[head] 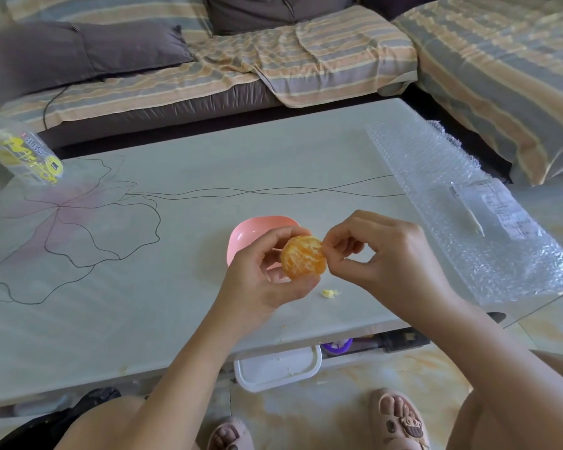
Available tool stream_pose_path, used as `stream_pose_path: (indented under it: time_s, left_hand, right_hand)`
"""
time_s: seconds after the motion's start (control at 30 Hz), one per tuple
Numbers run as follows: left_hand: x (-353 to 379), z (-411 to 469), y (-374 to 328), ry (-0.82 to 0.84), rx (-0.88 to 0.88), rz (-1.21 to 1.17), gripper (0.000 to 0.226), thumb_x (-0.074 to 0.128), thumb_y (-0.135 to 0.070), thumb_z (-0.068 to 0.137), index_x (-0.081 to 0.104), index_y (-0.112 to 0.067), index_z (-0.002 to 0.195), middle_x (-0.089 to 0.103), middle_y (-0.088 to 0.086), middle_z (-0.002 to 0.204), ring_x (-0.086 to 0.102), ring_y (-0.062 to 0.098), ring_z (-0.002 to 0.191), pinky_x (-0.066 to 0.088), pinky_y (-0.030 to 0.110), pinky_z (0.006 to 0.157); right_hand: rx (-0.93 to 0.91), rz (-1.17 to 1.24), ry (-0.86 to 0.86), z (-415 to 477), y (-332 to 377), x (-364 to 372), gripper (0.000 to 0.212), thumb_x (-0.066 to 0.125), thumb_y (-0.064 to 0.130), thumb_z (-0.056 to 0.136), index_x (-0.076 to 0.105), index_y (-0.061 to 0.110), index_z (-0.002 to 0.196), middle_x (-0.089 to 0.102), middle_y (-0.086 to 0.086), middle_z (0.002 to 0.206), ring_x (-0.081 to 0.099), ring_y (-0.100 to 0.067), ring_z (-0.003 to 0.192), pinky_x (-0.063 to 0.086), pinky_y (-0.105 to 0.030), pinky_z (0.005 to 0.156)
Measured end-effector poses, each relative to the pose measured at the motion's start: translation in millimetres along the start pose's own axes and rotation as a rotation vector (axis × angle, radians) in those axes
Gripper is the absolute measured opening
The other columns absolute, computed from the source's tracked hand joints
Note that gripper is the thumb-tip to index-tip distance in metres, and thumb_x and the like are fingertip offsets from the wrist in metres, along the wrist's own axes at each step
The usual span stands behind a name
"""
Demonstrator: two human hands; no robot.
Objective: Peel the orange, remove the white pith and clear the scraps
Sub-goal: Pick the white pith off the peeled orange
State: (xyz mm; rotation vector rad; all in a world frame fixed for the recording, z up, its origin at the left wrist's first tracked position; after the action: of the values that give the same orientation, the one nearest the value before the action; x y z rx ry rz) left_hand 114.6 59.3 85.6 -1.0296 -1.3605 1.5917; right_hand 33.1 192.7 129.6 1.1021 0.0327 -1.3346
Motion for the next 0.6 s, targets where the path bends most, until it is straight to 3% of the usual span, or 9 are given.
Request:
stream_pose_path:
  time_s: [0.27, 0.6]
  left_hand:
    - [3.8, 0.1, 0.3, 0.074, 0.003, 0.006, 0.045, 0.076, -0.022, 0.062, 0.067, -0.027, 0.106, 0.066, -0.006, 0.102, 0.062, 0.011, 0.095, 0.049, 0.020, 0.081]
    - [6.5, -5.3, 1.6, 0.138, 0.007, 0.067, 0.047, 0.075, -0.022, 0.061, 0.067, -0.043, 0.103, 0.066, -0.014, 0.101, 0.063, 0.007, 0.094, 0.049, 0.017, 0.082]
  right_hand:
    - [-0.022, -0.044, 0.012, 1.1, 0.2, -1.2, 0.006, 0.067, 0.012, 0.067, 0.063, 0.015, 0.070, 0.051, 0.012, 0.065, 0.049, -0.003, 0.063, 0.041, -0.013, 0.059]
    - [-0.005, -0.032, -0.019, 3.3, -1.8, -4.9, 0.007, 0.067, 0.010, 0.068, 0.063, 0.015, 0.070, 0.055, 0.008, 0.065, 0.051, -0.006, 0.064, 0.041, -0.013, 0.060]
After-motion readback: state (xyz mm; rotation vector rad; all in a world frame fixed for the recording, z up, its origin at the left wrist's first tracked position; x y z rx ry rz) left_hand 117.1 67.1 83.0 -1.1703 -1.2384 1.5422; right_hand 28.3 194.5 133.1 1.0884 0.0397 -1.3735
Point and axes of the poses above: each hand's wrist, its own z-axis towards the middle knuckle, its own x-axis out of the palm, y = z × x, the point moved 5 cm from there along z, towards the middle knuckle
